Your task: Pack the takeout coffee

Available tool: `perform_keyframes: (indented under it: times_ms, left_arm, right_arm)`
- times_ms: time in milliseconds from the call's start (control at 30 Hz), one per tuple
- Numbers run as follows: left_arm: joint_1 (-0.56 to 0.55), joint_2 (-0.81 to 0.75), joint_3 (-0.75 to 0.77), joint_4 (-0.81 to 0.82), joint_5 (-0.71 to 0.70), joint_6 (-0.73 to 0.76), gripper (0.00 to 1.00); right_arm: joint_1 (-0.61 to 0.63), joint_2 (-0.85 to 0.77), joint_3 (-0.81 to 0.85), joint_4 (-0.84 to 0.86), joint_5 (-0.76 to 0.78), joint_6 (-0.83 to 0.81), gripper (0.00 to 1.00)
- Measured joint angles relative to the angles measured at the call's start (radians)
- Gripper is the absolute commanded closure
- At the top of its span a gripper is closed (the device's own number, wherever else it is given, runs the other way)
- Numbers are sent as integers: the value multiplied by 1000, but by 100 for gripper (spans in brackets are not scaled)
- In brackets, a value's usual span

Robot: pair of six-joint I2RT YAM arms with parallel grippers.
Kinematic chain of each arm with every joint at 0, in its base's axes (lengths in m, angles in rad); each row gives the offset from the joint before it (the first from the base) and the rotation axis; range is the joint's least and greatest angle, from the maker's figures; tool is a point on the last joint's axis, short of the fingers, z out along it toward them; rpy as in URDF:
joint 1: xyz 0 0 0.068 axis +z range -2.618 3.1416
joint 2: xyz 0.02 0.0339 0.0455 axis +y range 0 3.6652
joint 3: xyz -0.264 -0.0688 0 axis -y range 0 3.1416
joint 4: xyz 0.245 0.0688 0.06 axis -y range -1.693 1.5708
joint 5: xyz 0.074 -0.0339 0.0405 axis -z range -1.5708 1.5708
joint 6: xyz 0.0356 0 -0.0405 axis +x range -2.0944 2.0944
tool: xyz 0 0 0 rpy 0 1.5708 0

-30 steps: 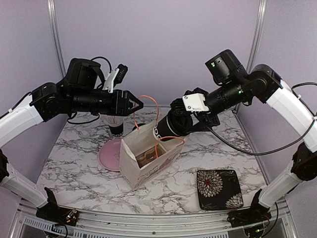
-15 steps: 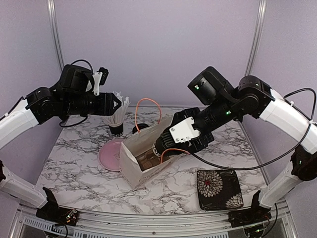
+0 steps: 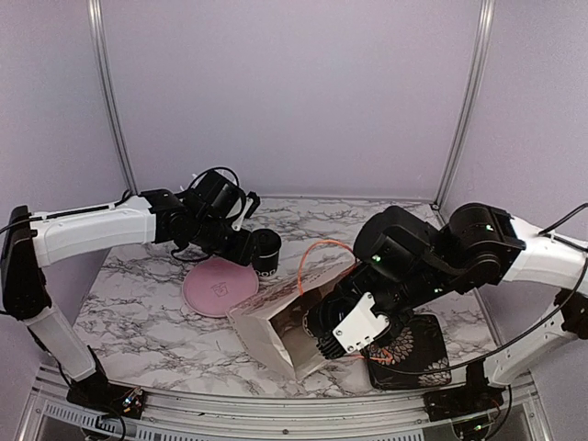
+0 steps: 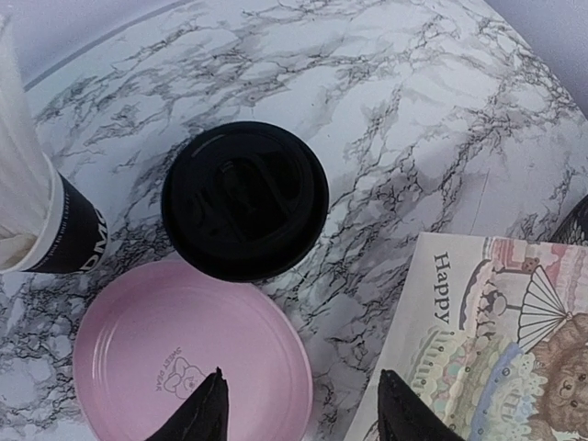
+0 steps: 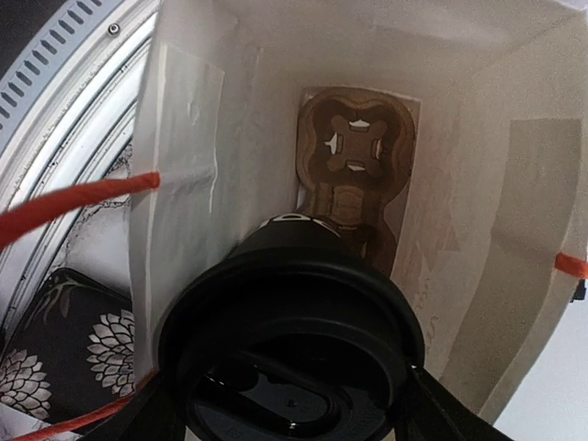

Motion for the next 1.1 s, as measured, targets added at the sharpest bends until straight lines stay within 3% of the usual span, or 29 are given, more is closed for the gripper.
perform_keyframes:
  times_ms: [500, 1100]
  left_arm:
    - [0, 148, 7, 45, 195, 54, 46]
    - [-11, 204, 13, 85, 273, 130, 47]
  right_arm:
    - [2, 2, -127, 206, 163, -9, 28]
    - [36, -10, -143, 210, 171, 8, 28]
